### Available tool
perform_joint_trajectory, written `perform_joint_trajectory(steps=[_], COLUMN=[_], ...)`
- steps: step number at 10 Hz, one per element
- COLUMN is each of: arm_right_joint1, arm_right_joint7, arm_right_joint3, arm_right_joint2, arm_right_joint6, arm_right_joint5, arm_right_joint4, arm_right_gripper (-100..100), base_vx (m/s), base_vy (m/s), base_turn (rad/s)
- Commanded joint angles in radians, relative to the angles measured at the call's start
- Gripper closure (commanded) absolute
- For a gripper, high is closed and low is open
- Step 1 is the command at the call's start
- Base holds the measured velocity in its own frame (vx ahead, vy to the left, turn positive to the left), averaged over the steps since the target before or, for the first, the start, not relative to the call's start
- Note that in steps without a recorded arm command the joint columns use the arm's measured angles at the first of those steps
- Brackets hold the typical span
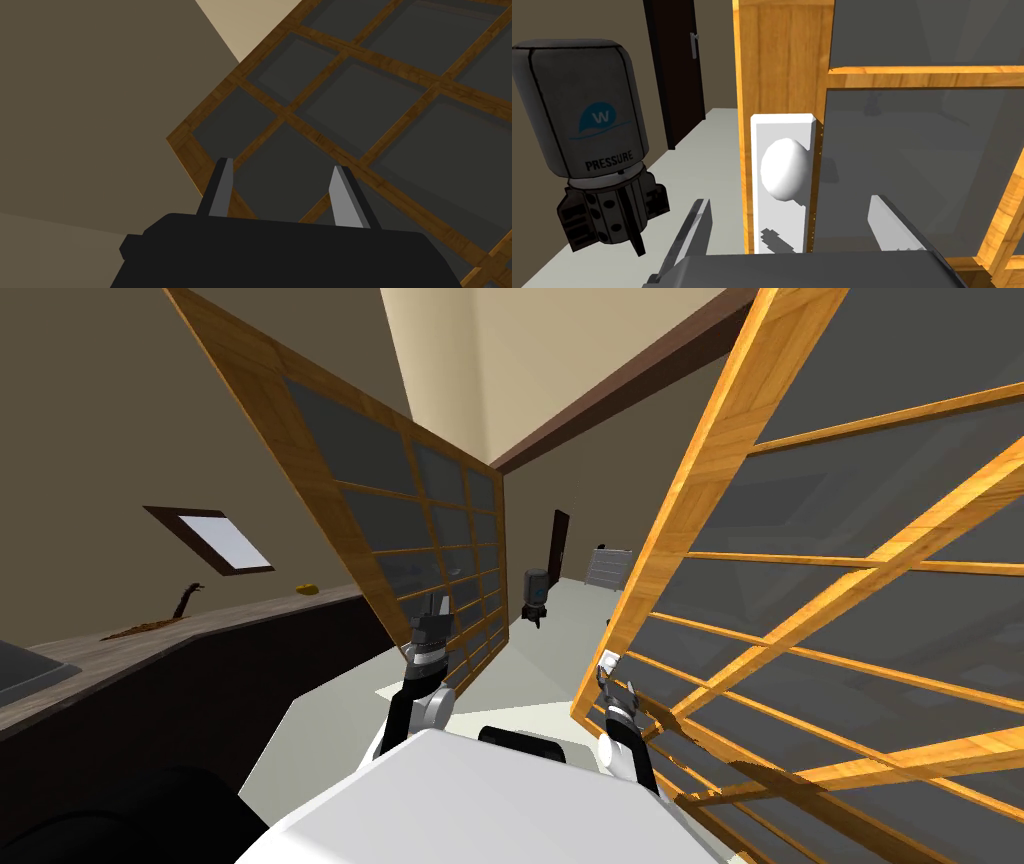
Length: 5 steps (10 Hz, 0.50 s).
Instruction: Pull the door open
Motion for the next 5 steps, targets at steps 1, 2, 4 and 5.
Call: perform_joint_trajectory(steps=[1, 2, 4, 5], arm_right_joint1=[-0.008, 0.001, 0.017, 0.024], arm_right_joint7=[-0.019, -0.041, -0.079, -0.096], arm_right_joint3=[0.002, 0.001, -0.002, -0.003], arm_right_joint2=[-0.009, -0.028, -0.062, -0.078], arm_right_joint6=[-0.016, -0.018, -0.022, -0.024], arm_right_joint5=[0.001, -0.001, -0.005, -0.006], arm_right_joint4=[0.028, 0.033, 0.041, 0.045], arm_right_gripper=[-100, -100, -100, -100], base_vx=[0.110, 0.105, 0.148, 0.194], base_vy=[-0.007, 0.007, -0.016, -0.026], base_turn=[0.014, 0.060, 0.076, 0.064])
